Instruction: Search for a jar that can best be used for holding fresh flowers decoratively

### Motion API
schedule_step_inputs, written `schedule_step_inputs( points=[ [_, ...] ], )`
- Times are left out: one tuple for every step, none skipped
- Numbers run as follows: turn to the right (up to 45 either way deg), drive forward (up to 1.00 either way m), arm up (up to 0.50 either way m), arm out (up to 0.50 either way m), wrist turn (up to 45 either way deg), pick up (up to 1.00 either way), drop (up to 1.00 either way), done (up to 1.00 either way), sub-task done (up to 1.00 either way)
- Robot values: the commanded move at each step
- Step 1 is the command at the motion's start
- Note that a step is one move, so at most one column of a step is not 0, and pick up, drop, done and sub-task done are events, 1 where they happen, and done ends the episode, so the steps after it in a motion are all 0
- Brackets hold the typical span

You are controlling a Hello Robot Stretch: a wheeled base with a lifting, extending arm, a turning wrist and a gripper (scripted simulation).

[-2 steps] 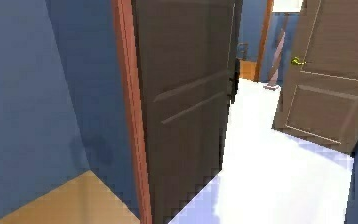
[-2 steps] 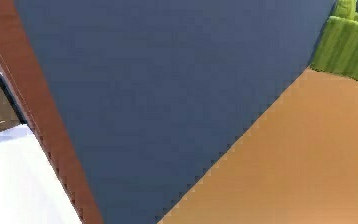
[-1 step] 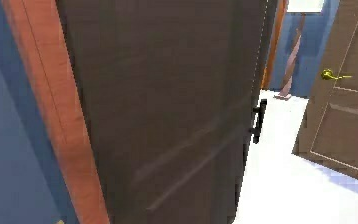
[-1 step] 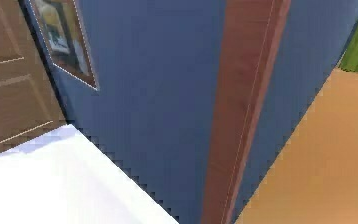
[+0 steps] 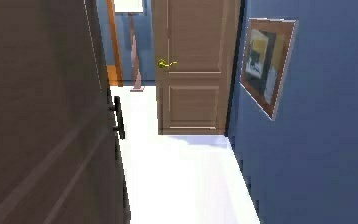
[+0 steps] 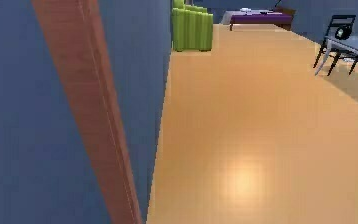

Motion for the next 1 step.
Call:
schedule_step_inputs(
  points=[
    [0.0, 1.0, 0.0, 0.0, 0.0, 0.0, 0.0, 0.0, 0.0]
  ],
)
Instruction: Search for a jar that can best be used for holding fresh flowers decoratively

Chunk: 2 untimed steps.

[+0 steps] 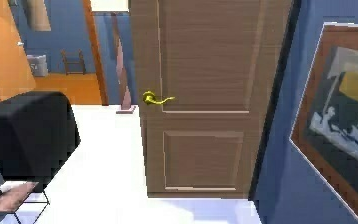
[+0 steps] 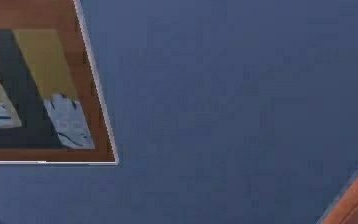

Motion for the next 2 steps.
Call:
schedule_step_inputs(
  points=[
    [12.0, 0.0, 0.0, 0.0, 0.0, 0.0, 0.0, 0.0, 0.0],
    [0.0, 0.25, 0.0, 0.0, 0.0, 0.0, 0.0, 0.0, 0.0]
  ],
)
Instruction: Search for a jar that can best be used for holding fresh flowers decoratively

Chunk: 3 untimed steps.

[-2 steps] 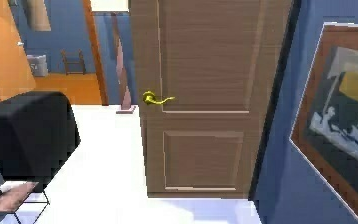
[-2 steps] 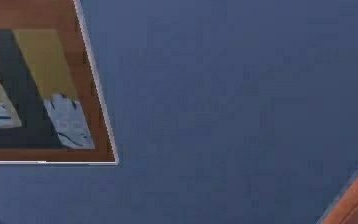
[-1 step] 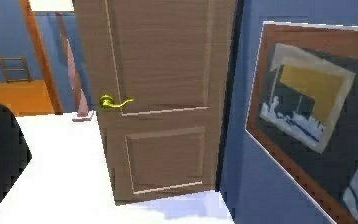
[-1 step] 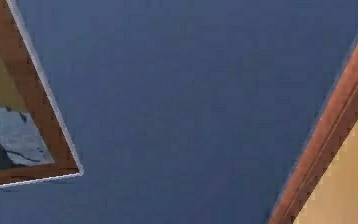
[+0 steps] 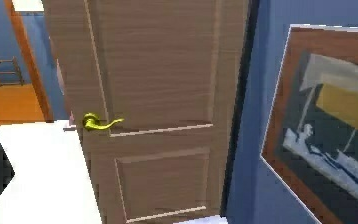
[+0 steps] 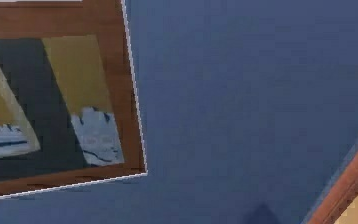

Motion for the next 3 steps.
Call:
schedule_step_inputs(
  points=[
    [-39.0, 0.0, 0.0, 0.0, 0.0, 0.0, 0.0, 0.0, 0.0],
    [0.0, 0.95, 0.0, 0.0, 0.0, 0.0, 0.0, 0.0, 0.0],
    [21.0, 0.0, 0.0, 0.0, 0.0, 0.0, 0.0, 0.0, 0.0]
  ],
)
